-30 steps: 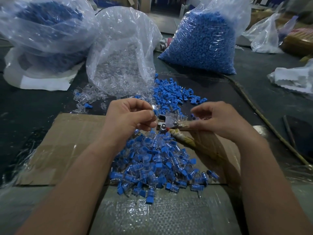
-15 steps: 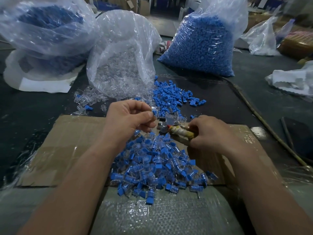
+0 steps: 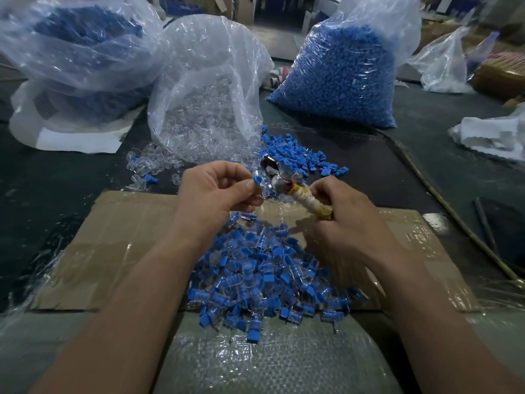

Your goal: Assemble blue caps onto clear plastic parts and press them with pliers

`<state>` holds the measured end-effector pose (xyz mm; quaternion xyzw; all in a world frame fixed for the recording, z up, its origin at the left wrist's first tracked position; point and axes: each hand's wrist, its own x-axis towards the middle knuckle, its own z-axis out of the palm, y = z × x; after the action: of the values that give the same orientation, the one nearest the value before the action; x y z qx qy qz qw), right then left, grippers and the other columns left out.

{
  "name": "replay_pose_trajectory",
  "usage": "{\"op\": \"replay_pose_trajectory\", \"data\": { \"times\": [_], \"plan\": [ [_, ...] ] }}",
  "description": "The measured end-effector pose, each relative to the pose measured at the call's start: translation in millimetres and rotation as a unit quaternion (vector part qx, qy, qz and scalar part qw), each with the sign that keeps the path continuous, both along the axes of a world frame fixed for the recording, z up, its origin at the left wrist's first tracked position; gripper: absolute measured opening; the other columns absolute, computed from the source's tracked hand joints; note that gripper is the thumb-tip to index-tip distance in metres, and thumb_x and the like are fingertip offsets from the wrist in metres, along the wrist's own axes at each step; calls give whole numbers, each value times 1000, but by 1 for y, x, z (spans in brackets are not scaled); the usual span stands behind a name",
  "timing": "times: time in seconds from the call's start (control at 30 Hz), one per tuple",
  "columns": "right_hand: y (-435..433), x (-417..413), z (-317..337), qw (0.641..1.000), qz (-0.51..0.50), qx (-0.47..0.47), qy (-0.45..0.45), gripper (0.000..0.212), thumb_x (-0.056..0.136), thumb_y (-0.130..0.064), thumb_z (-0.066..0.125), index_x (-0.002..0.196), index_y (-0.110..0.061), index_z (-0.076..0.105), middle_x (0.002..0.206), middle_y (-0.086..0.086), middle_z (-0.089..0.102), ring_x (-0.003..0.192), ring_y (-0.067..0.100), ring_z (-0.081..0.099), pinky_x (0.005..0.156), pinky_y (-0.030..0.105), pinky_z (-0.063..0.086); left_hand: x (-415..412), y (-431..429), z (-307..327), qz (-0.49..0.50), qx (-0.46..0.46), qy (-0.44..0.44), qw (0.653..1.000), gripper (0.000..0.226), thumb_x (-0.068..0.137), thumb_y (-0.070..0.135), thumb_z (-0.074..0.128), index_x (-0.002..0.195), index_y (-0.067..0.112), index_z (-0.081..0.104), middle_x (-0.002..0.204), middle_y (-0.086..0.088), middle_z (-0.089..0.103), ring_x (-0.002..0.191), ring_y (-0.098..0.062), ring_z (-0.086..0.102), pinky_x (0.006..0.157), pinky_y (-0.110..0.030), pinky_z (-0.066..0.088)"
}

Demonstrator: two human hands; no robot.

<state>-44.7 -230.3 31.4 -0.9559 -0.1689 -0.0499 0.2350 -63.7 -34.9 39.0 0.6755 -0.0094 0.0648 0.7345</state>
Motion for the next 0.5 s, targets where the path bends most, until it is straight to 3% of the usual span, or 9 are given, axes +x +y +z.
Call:
{"op": "replay_pose_trajectory", "data": {
  "times": [0.5],
  "plan": [
    [6, -4, 2, 998, 27, -14, 47, 26, 77, -18, 62, 92, -27, 44, 78, -17, 41, 71, 1, 39, 58, 17, 27, -1, -2, 0, 10, 22, -11, 1000, 18, 80, -8, 58, 73, 9, 59, 55, 2, 66, 52, -9, 65, 53, -18, 54]
  ]
}}
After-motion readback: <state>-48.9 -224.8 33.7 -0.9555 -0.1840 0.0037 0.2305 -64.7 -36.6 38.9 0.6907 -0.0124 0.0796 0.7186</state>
